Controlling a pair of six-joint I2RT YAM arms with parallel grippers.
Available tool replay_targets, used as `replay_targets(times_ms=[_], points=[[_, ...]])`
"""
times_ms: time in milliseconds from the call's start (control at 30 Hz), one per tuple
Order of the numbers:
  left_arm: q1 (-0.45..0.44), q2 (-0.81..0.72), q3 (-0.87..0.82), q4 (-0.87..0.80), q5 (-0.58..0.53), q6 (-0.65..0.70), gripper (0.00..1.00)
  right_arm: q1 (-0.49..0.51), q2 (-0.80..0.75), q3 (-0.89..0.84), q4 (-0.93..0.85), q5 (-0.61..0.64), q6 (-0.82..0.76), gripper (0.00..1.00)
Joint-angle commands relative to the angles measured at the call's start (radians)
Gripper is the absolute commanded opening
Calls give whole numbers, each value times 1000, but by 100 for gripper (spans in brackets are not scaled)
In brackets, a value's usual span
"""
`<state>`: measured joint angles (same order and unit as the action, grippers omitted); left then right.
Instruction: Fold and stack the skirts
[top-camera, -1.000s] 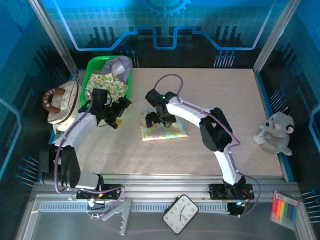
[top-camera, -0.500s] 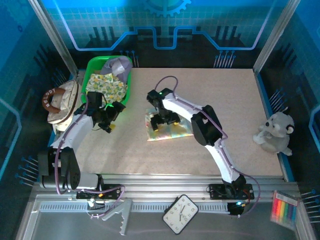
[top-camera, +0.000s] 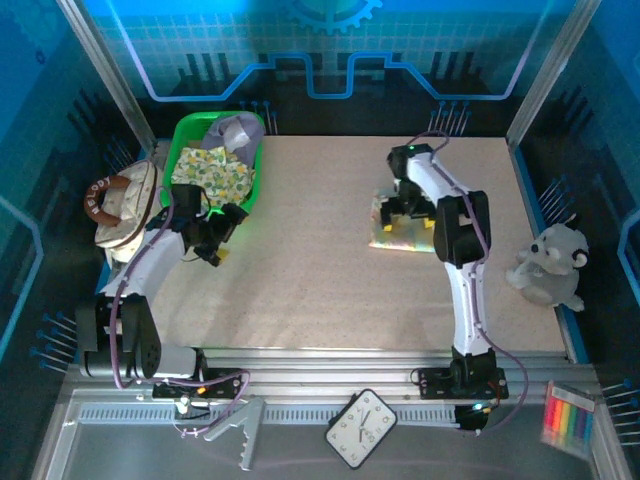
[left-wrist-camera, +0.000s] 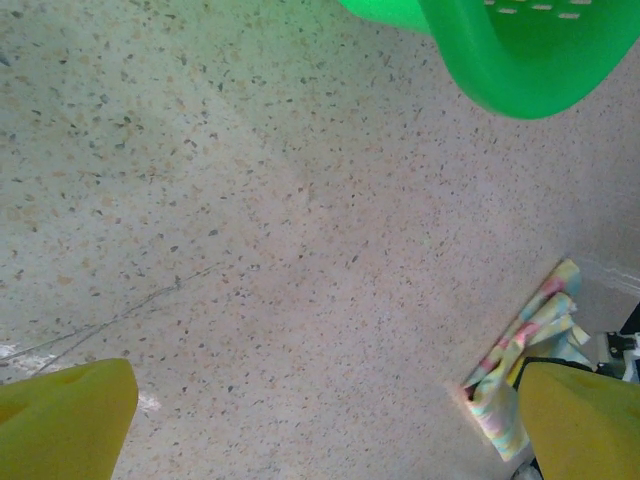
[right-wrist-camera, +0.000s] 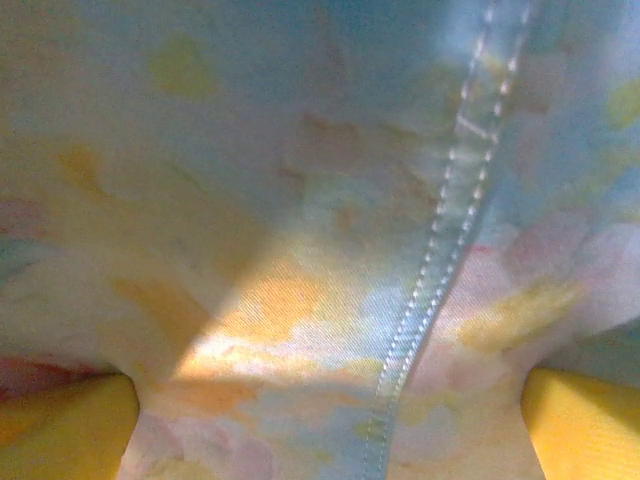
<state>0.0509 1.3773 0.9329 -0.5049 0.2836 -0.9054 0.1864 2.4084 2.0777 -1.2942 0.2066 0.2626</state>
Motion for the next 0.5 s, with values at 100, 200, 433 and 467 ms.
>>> replay_targets(times_ms=[100,200,433,467], points=[[20,-25,8,-78,-23,36,99,-124,146,143,18,121,-240,99],[21,-41,9,-101,-50,36,99,-162,182,209,47,120,-369,99],[28,-56,42,-157,-90,39,99,-247,297,394,15,64,-548,99],[29,-59,45,-163,-95,40,99,-259,305,421,8,52,-567,99]])
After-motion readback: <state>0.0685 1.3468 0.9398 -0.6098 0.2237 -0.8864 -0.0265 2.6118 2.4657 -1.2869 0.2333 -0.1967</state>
